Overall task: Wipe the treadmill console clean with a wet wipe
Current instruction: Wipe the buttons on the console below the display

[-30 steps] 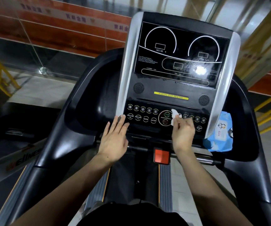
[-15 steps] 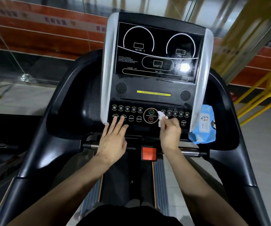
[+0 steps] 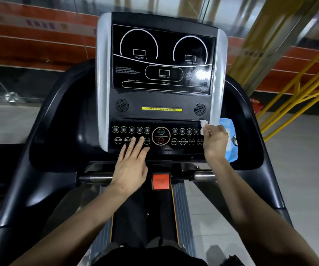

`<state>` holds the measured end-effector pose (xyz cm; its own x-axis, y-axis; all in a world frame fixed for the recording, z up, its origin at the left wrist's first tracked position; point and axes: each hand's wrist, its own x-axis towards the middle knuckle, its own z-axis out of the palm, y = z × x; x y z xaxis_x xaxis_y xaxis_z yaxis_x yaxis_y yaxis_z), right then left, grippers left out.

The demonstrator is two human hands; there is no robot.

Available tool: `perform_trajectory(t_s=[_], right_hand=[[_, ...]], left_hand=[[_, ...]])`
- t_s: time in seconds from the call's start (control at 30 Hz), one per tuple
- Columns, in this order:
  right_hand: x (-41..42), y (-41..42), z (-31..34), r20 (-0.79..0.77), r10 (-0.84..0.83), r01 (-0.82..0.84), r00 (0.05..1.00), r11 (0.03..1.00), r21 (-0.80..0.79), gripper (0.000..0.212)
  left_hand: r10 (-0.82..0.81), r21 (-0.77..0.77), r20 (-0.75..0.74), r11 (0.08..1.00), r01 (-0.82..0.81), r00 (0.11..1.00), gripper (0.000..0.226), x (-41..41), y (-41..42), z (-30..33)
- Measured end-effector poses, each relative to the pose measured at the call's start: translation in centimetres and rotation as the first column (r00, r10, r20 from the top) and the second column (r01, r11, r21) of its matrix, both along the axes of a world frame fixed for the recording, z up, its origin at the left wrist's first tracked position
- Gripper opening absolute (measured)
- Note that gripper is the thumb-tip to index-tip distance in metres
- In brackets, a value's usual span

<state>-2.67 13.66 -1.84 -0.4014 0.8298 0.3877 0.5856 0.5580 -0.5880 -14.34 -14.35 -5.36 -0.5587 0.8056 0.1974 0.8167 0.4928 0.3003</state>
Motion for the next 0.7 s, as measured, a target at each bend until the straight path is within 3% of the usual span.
perform_trajectory(t_s=[0.2, 0.5, 0.6, 0.7], right_hand=[[0.9, -1.7, -1.3, -0.003, -0.098, 0.097, 0.995, 0.989, -0.114, 0.019], [4.9, -3.9, -2.2, 0.259, -0.005, 0.071, 0.966, 0.967, -0.245, 0.019], [6.6, -6.5, -1.6, 0.13, -0.058, 0.087, 0.99, 0.971, -0.223, 0.013], [9.9, -9.6, -1.7, 0.064, -0.008, 0.019, 0.998, 0.983, -0.183, 0.013]], left_hand=[[-0.044, 0.031, -0.015, 0.999, 0.044, 0.999, 0.059, 1.2, 1.4, 0.5], [-0.186, -0.013, 0.043, 0.982, 0.186, 0.982, 0.055, 3.4, 2.3, 0.4], [-0.25, -0.01, 0.069, 0.968, 0.251, 0.966, 0.056, 4.7, 2.8, 0.7], [-0.276, -0.011, 0.103, 0.96, 0.278, 0.956, 0.056, 6.2, 3.0, 1.1]])
